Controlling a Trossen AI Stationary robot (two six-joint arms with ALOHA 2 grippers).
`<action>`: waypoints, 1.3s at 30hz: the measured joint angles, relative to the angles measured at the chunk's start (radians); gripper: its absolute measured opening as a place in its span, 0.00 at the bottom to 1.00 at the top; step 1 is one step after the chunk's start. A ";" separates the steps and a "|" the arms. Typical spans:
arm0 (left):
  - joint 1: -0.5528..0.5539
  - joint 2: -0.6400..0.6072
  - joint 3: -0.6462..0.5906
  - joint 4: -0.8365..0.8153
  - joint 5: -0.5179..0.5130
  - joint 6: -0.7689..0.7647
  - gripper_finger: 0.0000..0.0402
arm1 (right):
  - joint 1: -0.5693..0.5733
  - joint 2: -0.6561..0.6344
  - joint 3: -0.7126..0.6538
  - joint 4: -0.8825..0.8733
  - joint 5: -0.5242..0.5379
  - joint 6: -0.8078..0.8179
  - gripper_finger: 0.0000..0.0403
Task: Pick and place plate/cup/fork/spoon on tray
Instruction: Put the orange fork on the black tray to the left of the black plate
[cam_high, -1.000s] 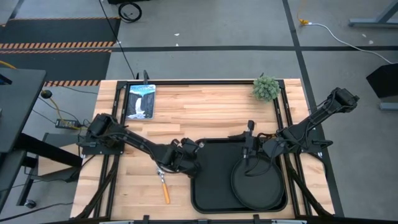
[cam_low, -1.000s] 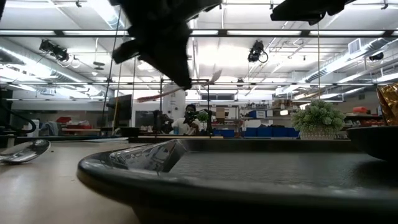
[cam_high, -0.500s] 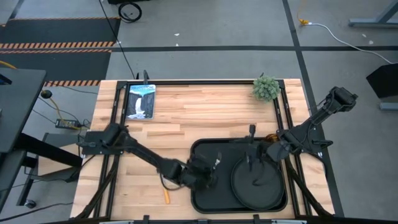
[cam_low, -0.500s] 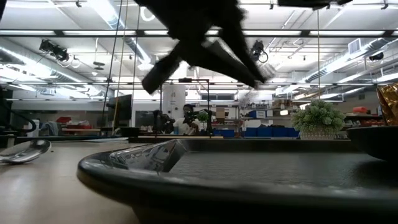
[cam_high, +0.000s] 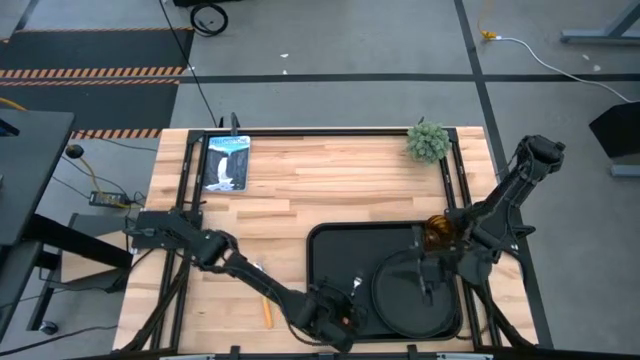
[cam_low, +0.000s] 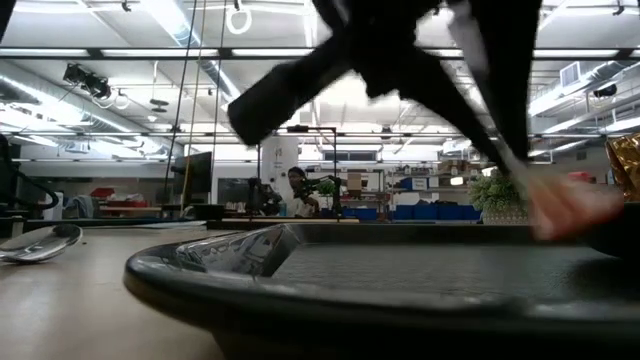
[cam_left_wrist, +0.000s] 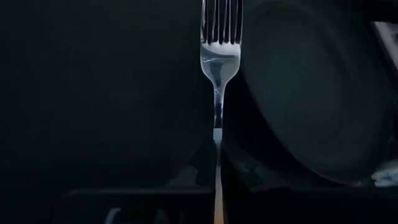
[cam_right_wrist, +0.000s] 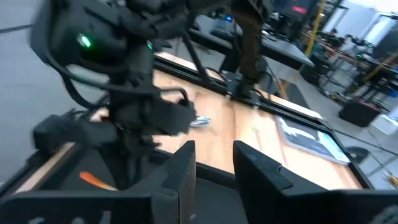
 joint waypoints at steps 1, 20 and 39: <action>0.005 0.017 0.018 -0.038 0.004 -0.021 0.02 | 0.011 0.000 0.000 0.000 0.000 -0.002 0.28; 0.091 0.059 0.038 -0.171 0.133 -0.181 0.11 | 0.039 0.002 0.000 -0.024 0.005 0.009 0.28; 0.092 0.020 0.039 -0.239 0.152 0.189 0.19 | 0.039 0.002 0.000 -0.022 0.002 0.017 0.28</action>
